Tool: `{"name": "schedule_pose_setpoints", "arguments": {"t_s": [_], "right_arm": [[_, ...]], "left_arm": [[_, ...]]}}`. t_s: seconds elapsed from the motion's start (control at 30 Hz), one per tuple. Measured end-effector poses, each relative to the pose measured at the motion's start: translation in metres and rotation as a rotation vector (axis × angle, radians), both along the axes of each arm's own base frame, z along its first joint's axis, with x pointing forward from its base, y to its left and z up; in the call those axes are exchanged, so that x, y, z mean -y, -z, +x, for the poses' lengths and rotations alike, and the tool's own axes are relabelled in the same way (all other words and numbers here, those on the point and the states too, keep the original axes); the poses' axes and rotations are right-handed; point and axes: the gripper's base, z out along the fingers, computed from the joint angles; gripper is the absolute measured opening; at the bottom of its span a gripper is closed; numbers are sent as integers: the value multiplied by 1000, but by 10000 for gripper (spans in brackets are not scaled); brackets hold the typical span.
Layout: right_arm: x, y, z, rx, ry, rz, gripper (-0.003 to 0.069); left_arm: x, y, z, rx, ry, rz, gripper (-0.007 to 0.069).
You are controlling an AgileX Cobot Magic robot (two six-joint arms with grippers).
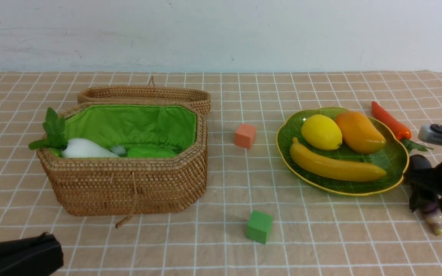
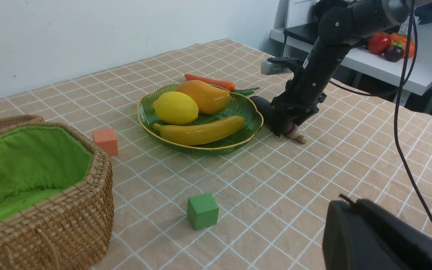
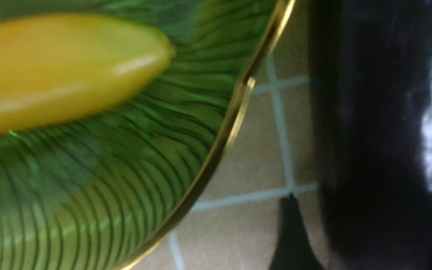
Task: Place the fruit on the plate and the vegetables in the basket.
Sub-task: Grab an eggplant with your right arm and place it in the basket on the left.
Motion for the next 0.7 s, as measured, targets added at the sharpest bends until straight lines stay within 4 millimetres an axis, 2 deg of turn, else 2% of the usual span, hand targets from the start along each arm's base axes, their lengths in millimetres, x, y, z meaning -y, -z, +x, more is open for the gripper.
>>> {"name": "schedule_pose_setpoints", "arguments": {"t_s": [0.07,0.13,0.3,0.4,0.53,0.57,0.6,0.67,0.7], "right_arm": [[1,1,0,-7,-14,-16,321],[2,2,0,-9,-23,-28,296],[2,-3,-4,-41,-43,-41,297],[1,-19,-15,-87,-30,-34,297],[-8,-81,-44,-93,8,-29,297],[-10,-87,-47,-77,5,-31,297],[-22,-113,-54,-22,-33,-33,297],[-66,-162,-59,151,-207,4,297],[-71,-165,-58,163,-227,9,297]], "left_arm": [[0,0,0,0,0,0,-13],[0,0,0,0,0,0,-13],[0,0,0,-1,0,1,-13],[0,0,0,-2,1,2,-13],[0,0,0,1,0,6,-13],[0,0,0,1,0,6,-13],[0,1,0,-3,1,11,-13],[0,2,-1,-13,6,25,-13],[0,3,-1,-13,6,26,-13]]}}
